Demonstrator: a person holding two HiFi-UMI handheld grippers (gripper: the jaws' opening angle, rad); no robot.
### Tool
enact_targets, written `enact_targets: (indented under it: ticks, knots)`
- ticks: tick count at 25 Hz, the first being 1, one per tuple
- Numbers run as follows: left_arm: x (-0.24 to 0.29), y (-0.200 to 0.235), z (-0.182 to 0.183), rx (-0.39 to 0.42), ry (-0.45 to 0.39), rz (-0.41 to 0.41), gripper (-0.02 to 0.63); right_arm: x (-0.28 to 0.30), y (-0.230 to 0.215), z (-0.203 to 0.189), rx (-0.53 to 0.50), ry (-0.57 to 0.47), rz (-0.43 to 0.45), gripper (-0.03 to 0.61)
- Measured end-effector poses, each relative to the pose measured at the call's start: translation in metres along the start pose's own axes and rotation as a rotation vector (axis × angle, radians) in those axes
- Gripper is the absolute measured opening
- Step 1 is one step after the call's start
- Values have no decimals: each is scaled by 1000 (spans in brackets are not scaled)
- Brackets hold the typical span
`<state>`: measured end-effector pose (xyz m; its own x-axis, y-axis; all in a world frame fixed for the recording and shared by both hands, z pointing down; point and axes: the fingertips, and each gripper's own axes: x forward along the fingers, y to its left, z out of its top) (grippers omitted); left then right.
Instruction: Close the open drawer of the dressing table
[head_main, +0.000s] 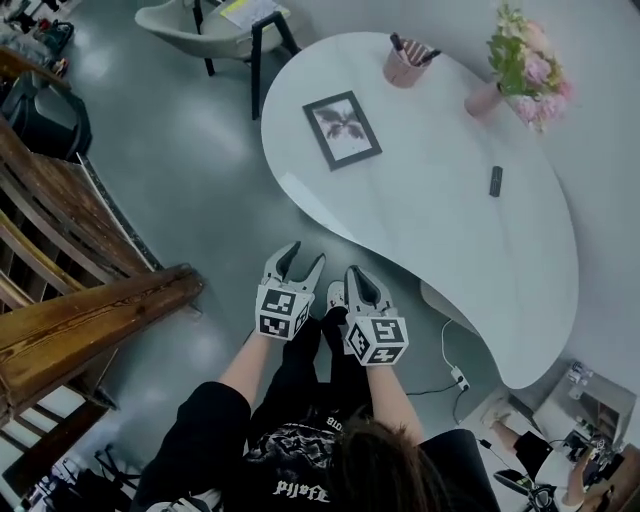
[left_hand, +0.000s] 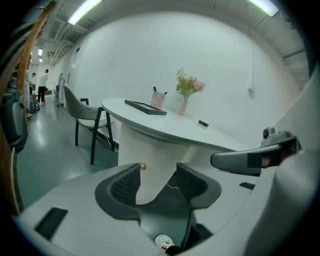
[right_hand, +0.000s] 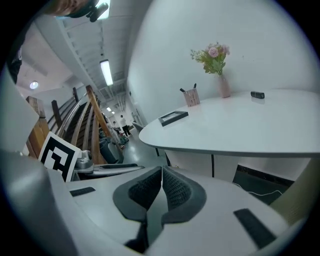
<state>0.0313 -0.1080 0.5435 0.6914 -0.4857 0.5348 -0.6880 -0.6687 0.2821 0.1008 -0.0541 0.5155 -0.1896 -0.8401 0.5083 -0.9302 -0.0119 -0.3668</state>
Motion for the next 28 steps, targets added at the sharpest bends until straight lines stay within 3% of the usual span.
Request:
enact_targets:
  ticks: [9,17,28]
  knots:
    - [-47,-27,18,33,-33,10,224,-37,16,24,-34,-39,18,28]
    - [-80,-53,31,15,-85,30,224,-65,20,46,-89,-74,27,28]
    - [-87,-75,60,44,-138,44,224,-81,18,75,-140,-116,51,28]
